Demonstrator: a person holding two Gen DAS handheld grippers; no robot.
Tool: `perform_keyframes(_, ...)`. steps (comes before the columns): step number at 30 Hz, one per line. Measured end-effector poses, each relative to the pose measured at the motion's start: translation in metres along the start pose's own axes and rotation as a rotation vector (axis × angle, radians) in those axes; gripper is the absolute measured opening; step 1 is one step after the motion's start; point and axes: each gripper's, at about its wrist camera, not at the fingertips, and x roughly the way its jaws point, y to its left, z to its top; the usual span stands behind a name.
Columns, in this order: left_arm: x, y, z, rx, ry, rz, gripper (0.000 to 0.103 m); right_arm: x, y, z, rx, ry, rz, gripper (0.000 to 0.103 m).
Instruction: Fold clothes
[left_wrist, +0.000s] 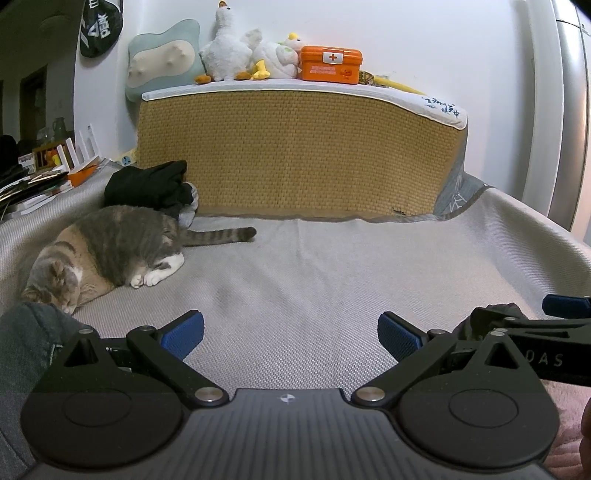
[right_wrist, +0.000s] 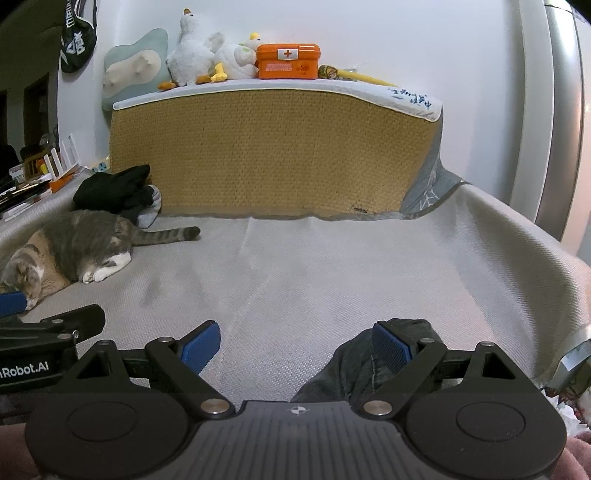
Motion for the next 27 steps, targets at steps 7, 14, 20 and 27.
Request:
perform_keyframes(7,-0.0003,0.0009,-0.0006,-0.001,0.002,0.003,0.103,-0.0003,0.0031,-0.0004,-0.004,0.0,0.009,0.092)
perform_keyframes(14,0.0,0.0005,-0.0004,0.002,0.007,0.004,0.103,-0.0006,0.0042,0.0001,-0.005,0.0,0.011,0.092)
perform_keyframes(20,0.0001,-0.0015,-0.0016,0.016,0.014,0.009,0.103,0.0021,0.0038,-0.0012,0.014,0.008,0.022,0.092)
perform_keyframes(27,-0.001,-0.0024,-0.0027,0.012,0.014,0.008,0.103,0.002,0.0051,-0.0019,0.006,0.008,0.029,0.092)
